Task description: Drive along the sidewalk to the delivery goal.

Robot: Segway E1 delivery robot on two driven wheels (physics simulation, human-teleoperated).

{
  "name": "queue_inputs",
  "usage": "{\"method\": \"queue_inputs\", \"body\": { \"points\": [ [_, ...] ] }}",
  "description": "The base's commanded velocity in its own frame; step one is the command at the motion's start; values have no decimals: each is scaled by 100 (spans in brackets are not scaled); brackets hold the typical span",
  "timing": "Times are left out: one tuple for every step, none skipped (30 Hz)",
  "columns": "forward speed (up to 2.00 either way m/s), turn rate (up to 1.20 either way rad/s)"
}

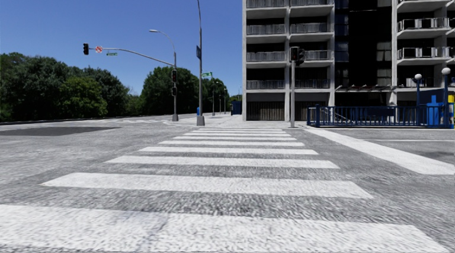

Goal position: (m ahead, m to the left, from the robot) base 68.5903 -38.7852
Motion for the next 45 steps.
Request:
{"method": "queue_inputs", "body": {
  "points": [
    [200, 0],
    [200, 0],
    [200, 0],
    [200, 0],
    [200, 0],
    [200, 0],
    [200, 0],
    [200, 0],
    [200, 0],
    [200, 0],
    [200, 0],
    [200, 0],
    [200, 0],
    [200, 0],
    [200, 0],
    [200, 0],
    [200, 0],
    [200, 0],
    [200, 0],
    [200, 0],
    [200, 0],
    [200, 0],
    [200, 0],
    [200, 0],
    [200, 0],
    [200, 0],
    [200, 0],
    [200, 0],
    [200, 0],
    [200, 0],
    [200, 0],
    [200, 0],
    [200, 0],
    [200, 0],
    [200, 0],
    [200, 0],
    [200, 0],
    [200, 0],
    [200, 0],
    [200, 0],
    [200, 0],
    [200, 0],
    [200, 0],
    [200, 0],
    [200, 0]
  ]
}}
